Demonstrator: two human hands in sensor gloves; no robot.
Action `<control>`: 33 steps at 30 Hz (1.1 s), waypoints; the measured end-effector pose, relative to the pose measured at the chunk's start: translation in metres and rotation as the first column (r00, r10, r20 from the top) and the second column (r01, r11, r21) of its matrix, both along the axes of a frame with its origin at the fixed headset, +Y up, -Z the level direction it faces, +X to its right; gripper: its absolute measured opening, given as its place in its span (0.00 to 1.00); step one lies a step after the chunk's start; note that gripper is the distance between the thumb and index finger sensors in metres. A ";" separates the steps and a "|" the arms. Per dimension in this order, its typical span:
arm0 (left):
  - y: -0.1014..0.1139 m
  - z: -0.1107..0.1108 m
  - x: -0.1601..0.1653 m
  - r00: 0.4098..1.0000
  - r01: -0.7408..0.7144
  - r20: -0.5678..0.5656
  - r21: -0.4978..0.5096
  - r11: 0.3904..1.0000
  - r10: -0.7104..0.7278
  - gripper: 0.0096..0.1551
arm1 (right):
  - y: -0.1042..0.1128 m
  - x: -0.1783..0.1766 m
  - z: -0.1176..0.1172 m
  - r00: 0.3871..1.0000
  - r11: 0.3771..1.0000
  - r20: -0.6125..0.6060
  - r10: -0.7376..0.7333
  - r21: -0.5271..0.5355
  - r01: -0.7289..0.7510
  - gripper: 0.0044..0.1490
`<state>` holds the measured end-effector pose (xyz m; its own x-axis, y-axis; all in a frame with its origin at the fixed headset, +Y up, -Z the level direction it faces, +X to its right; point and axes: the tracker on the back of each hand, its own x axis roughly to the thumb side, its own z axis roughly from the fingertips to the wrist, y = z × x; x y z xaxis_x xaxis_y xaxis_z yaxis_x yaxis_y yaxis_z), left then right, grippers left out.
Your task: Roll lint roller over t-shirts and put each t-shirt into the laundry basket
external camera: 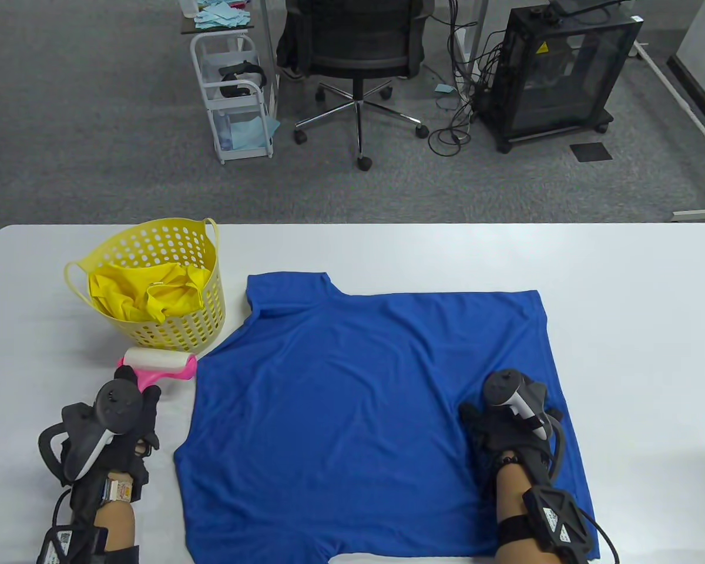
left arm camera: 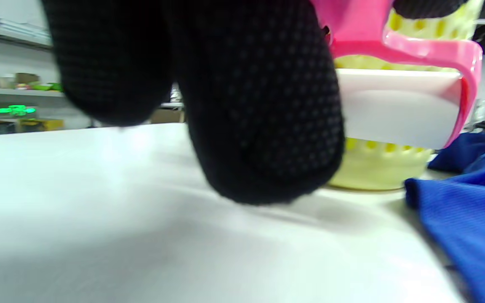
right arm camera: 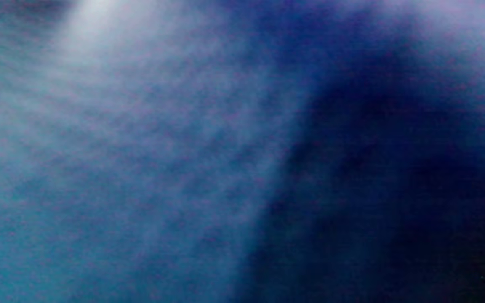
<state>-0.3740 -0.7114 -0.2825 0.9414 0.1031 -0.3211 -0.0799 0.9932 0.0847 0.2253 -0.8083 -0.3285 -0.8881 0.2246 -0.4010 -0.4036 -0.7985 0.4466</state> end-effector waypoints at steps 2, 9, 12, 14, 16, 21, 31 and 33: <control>-0.010 -0.003 -0.008 0.999 0.008 -0.051 -0.056 0.998 -0.011 0.39 | 0.001 -0.001 0.001 1.000 1.000 -0.009 0.008 0.010 -0.008 0.52; -0.034 -0.010 -0.020 0.990 0.055 -0.123 -0.135 0.989 -0.072 0.38 | 0.006 -0.001 0.004 0.999 0.998 -0.026 0.038 0.054 -0.036 0.51; -0.040 -0.012 -0.018 0.986 0.058 -0.145 -0.195 0.979 -0.087 0.37 | 0.012 0.001 0.006 0.999 0.996 -0.029 0.044 0.084 -0.041 0.51; -0.044 -0.014 -0.015 0.982 0.080 -0.144 -0.268 0.960 -0.122 0.37 | 0.017 0.002 0.008 0.999 0.995 -0.035 0.031 0.091 -0.028 0.51; -0.042 -0.013 -0.013 0.982 0.087 -0.138 -0.284 0.955 -0.130 0.40 | 0.025 0.004 0.011 0.999 0.994 -0.035 0.001 0.110 0.003 0.52; -0.015 -0.002 -0.001 0.977 0.089 -0.160 -0.305 0.948 -0.143 0.54 | 0.051 0.010 0.020 0.999 0.977 -0.029 -0.015 0.212 0.021 0.51; 0.039 0.018 0.176 0.814 0.109 0.565 0.077 0.991 -0.133 0.57 | 0.105 -0.004 0.050 0.984 0.937 -0.035 -0.177 0.300 0.180 0.51; 0.024 0.004 0.222 0.766 0.217 0.640 -0.174 0.961 -0.057 0.60 | 0.101 -0.009 0.053 0.983 0.924 -0.053 -0.177 0.334 0.184 0.51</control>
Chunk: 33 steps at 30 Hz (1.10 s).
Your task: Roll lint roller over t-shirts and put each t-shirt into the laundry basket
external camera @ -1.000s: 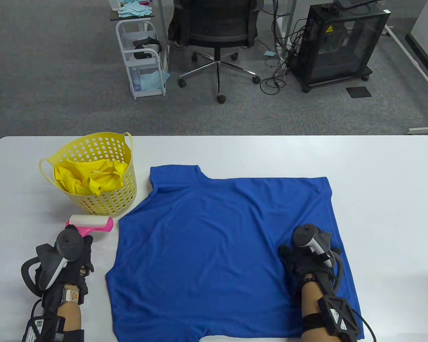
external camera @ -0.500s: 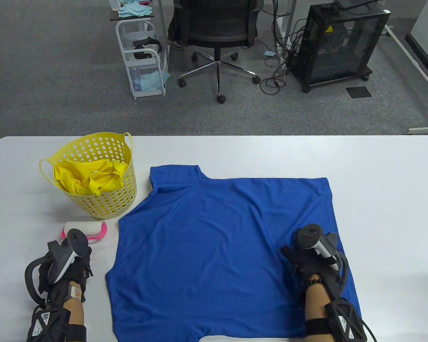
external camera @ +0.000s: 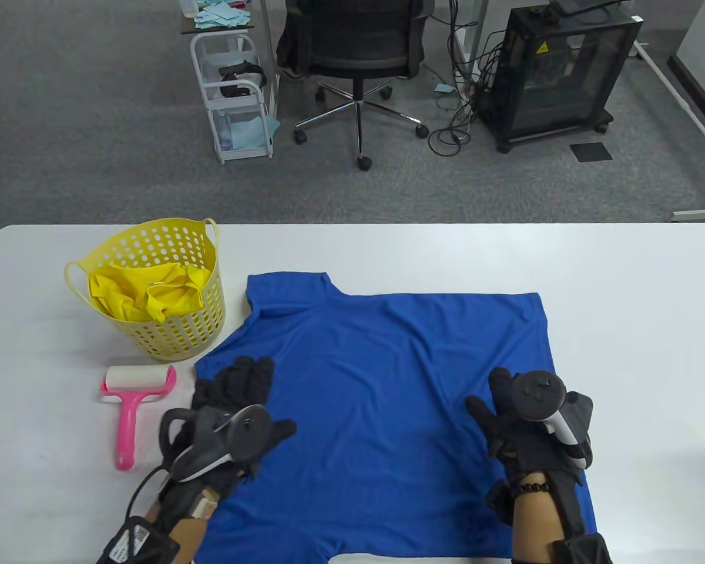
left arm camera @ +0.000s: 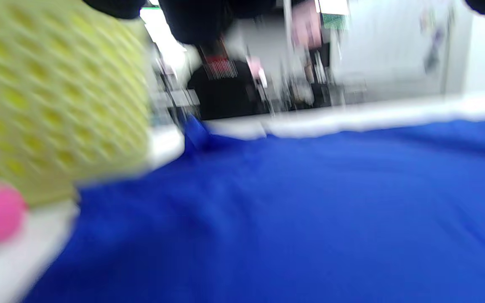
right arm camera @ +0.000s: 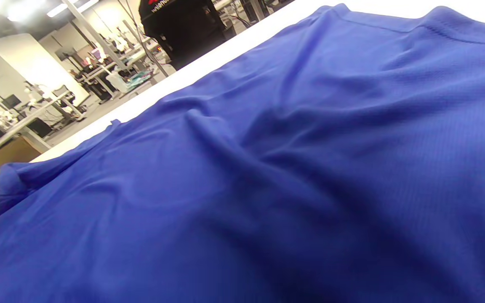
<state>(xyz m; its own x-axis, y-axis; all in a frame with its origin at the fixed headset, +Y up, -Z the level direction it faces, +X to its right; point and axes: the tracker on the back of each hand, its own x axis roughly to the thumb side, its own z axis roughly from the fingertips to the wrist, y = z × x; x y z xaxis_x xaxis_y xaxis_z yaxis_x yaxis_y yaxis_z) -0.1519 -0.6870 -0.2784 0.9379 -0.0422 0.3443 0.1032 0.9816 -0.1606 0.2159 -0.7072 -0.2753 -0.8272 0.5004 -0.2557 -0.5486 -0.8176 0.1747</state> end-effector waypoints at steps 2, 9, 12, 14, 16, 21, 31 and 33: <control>-0.014 -0.015 0.029 0.998 0.054 0.044 -0.123 0.991 -0.049 0.64 | -0.009 -0.003 0.002 1.000 0.999 -0.013 0.008 0.035 -0.008 0.51; -0.087 -0.065 0.069 0.955 0.248 -0.058 -0.378 0.892 -0.291 0.77 | -0.035 0.002 -0.001 0.999 0.999 -0.018 0.051 0.001 -0.051 0.51; -0.103 -0.075 0.060 0.983 0.073 -0.112 -0.497 0.865 -0.147 0.75 | -0.038 0.008 -0.003 1.000 1.000 -0.016 -0.005 -0.019 0.004 0.51; -0.095 -0.075 0.059 0.978 0.082 -0.141 -0.419 0.904 -0.154 0.71 | -0.038 0.008 -0.003 1.000 1.000 -0.024 -0.020 -0.015 0.019 0.51; -0.083 -0.070 0.067 0.964 0.248 -0.052 -0.162 0.955 -0.260 0.65 | -0.041 0.004 -0.003 1.000 1.000 -0.027 -0.010 -0.021 0.009 0.51; -0.072 -0.062 0.067 0.989 0.117 -0.078 -0.105 0.988 -0.125 0.26 | -0.048 -0.006 -0.005 0.996 0.995 -0.073 0.054 -0.075 -0.059 0.50; -0.041 -0.054 0.026 0.942 -0.291 -0.163 0.031 0.956 0.292 0.23 | -0.050 -0.002 -0.008 0.997 0.996 -0.055 0.051 -0.071 -0.055 0.49; -0.018 -0.050 0.008 0.871 -0.438 -0.166 0.166 0.883 0.463 0.23 | -0.049 0.001 -0.008 0.998 0.997 -0.055 0.035 -0.066 -0.039 0.49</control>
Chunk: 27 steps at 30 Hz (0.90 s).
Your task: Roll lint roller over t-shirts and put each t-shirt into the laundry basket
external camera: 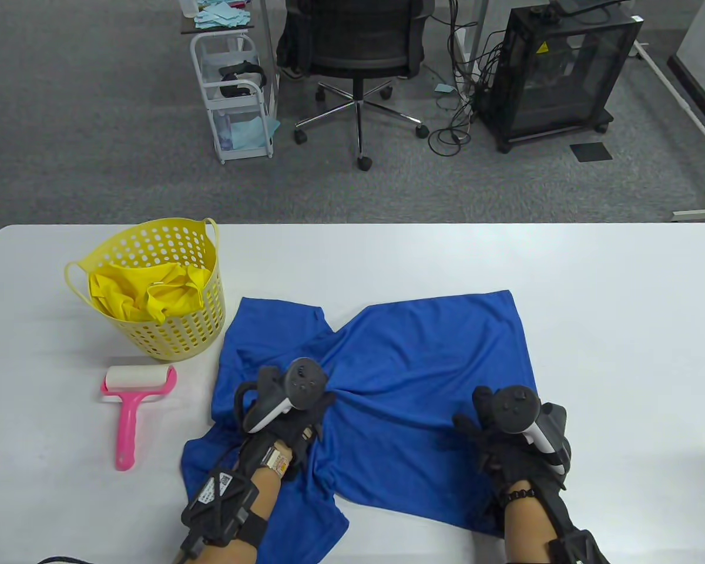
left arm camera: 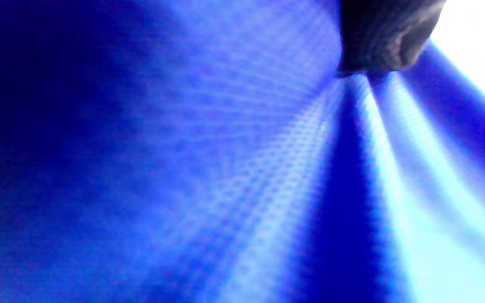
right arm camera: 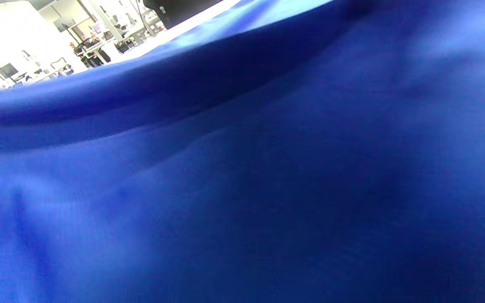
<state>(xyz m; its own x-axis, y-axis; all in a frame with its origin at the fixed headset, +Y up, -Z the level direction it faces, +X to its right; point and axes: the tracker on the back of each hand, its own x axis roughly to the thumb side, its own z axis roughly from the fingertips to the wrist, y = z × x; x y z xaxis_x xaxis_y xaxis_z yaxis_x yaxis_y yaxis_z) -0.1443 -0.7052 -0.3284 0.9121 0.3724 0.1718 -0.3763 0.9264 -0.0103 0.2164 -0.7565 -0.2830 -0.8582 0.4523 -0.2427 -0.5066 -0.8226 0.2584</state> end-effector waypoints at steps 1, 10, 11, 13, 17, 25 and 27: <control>0.009 0.002 -0.006 0.999 -0.027 -0.021 0.062 0.998 0.029 0.23 | 0.000 0.001 0.000 1.000 1.000 -0.006 -0.015 -0.005 0.015 0.49; 0.077 0.042 -0.073 0.536 -0.811 0.409 0.493 0.315 0.739 0.24 | 0.000 0.007 -0.001 0.999 0.999 0.018 -0.041 -0.012 0.042 0.49; 0.078 0.043 -0.074 0.450 -0.860 0.444 0.448 0.243 0.775 0.24 | 0.000 0.006 -0.001 0.999 0.999 0.016 -0.038 -0.007 0.038 0.49; 0.078 0.043 -0.068 0.465 -0.866 0.449 0.408 0.288 0.763 0.24 | 0.000 0.006 -0.001 0.999 1.000 0.015 -0.030 -0.006 0.030 0.49; 0.055 0.027 -0.037 0.793 -0.609 0.323 0.374 0.699 0.517 0.24 | -0.003 0.006 -0.001 1.000 0.999 0.014 -0.022 -0.023 0.022 0.49; -0.005 0.001 -0.003 0.893 0.364 0.293 -0.029 0.931 -0.340 0.53 | -0.002 0.008 -0.001 0.998 0.998 0.020 -0.060 -0.029 0.061 0.49; -0.024 -0.004 0.000 0.890 0.360 0.403 -0.332 0.872 -0.214 0.70 | -0.002 0.008 0.000 0.998 0.997 0.019 -0.065 -0.033 0.065 0.50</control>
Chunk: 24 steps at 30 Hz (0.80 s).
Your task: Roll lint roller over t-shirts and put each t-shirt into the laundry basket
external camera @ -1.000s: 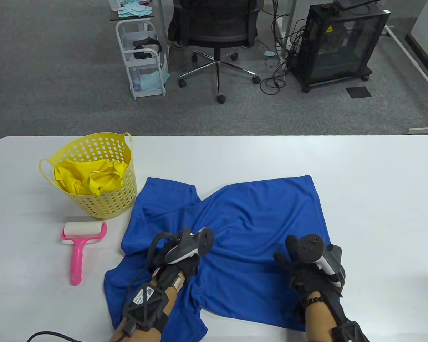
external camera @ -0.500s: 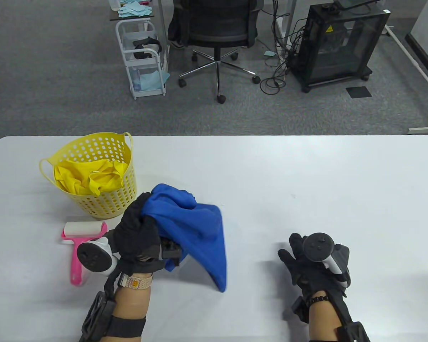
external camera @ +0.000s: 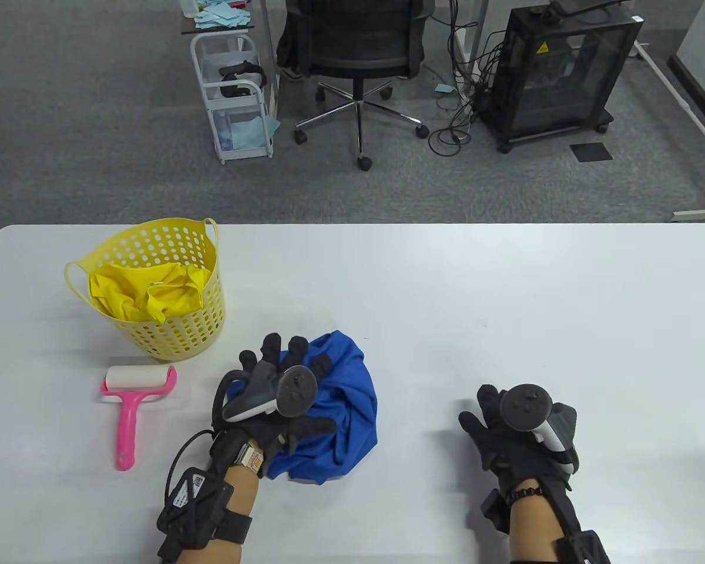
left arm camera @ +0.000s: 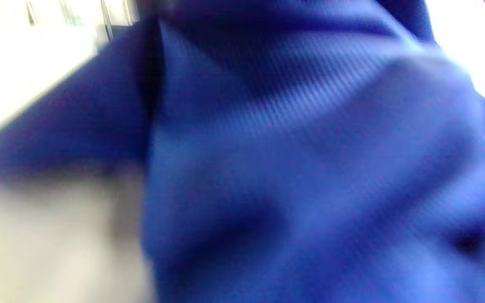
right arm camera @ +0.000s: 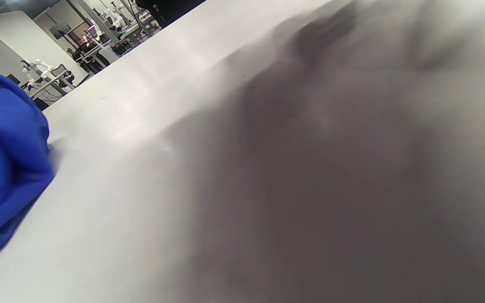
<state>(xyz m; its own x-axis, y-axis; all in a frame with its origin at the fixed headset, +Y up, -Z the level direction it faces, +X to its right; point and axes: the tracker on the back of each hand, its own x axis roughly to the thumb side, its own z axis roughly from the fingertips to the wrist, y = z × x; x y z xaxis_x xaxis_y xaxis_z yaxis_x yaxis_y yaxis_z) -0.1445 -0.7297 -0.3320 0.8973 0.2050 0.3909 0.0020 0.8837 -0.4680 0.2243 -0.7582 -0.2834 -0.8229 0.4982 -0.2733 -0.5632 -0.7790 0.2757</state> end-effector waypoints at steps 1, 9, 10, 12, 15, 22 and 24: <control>-0.008 -0.001 0.002 1.000 -0.018 0.000 -0.036 0.999 0.018 0.75 | 0.000 0.000 0.000 1.000 1.000 -0.002 0.002 -0.001 -0.002 0.50; -0.045 -0.010 0.015 0.983 0.181 -0.033 0.021 0.983 -0.180 0.73 | -0.001 -0.005 0.000 0.999 0.999 -0.022 0.039 -0.017 -0.040 0.51; -0.042 -0.012 0.012 0.978 0.206 -0.050 0.063 0.977 -0.203 0.69 | -0.002 -0.006 0.000 0.998 0.998 -0.018 0.054 -0.017 -0.054 0.51; -0.037 -0.018 0.007 0.978 0.193 -0.100 0.119 0.974 -0.182 0.63 | -0.004 -0.007 -0.001 0.997 0.997 -0.021 0.073 -0.025 -0.074 0.50; -0.031 -0.020 0.002 0.971 0.192 -0.181 0.214 0.958 -0.155 0.53 | -0.006 -0.010 -0.001 0.996 0.996 -0.037 0.080 -0.044 -0.081 0.50; -0.009 -0.011 -0.027 0.976 -0.013 -0.200 0.354 0.935 0.089 0.44 | -0.003 -0.014 -0.001 0.996 0.997 -0.057 0.070 -0.030 -0.072 0.48; 0.011 -0.006 -0.038 0.964 -0.073 -0.201 0.434 0.898 0.175 0.44 | -0.003 -0.012 -0.001 0.997 0.998 -0.054 0.049 -0.032 -0.051 0.48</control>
<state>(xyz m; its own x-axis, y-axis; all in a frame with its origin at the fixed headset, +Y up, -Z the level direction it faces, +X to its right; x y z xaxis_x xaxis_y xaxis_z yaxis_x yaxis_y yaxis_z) -0.1820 -0.7185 -0.3383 0.9503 0.1836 0.2515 -0.1826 0.9828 -0.0277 0.2119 -0.7608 -0.2843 -0.8602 0.4474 -0.2445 -0.5077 -0.7958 0.3300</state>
